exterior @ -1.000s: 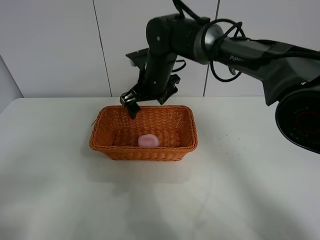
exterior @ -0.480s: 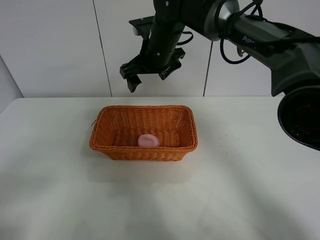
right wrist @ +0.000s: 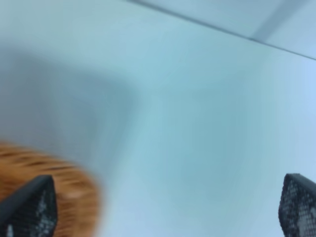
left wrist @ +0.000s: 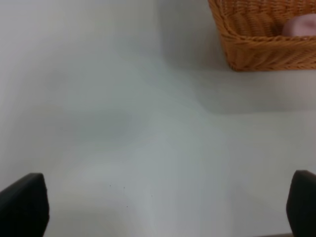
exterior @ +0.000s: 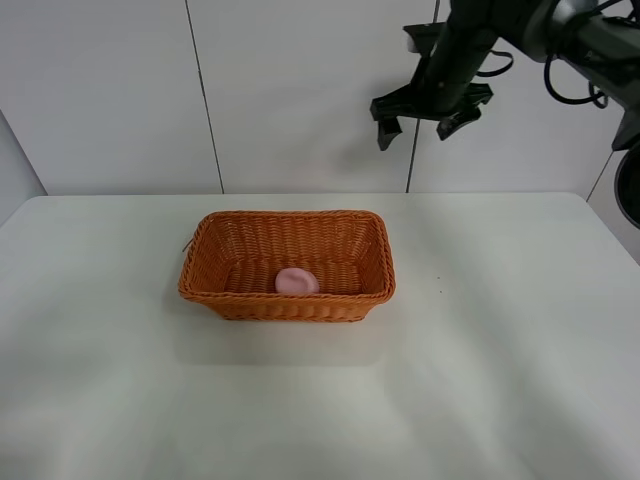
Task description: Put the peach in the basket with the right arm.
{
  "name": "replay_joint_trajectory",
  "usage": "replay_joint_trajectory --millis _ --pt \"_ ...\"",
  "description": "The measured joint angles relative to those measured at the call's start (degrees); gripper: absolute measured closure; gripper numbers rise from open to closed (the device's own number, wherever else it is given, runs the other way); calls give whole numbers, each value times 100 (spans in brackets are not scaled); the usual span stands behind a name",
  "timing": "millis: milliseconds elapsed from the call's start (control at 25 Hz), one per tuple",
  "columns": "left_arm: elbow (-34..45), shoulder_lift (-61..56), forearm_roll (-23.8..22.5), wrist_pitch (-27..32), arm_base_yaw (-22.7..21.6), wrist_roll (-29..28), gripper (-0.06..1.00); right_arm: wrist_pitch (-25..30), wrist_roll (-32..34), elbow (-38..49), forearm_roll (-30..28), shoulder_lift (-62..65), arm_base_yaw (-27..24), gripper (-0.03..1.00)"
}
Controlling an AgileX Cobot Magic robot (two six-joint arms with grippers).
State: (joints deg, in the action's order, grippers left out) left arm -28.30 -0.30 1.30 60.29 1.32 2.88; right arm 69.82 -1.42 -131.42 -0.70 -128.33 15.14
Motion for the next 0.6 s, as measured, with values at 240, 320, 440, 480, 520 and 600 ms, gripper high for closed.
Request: replay_joint_trajectory --millis 240,320,440,480,520,600 --pt "0 0 0 0 0 0 -4 5 11 0 -5 0 -933 27" --pt "0 0 0 0 0 0 -4 5 22 0 -5 0 -1126 27" --pt "0 0 0 0 0 0 -4 5 26 0 -17 -17 -1293 27" --pt "0 0 0 0 0 0 -4 5 26 6 -23 -17 -1314 27" --pt "0 0 0 0 0 0 -4 -1 26 45 -23 14 -1323 27" --pt "0 0 0 0 0 0 -4 -1 26 181 -23 94 -1328 27"
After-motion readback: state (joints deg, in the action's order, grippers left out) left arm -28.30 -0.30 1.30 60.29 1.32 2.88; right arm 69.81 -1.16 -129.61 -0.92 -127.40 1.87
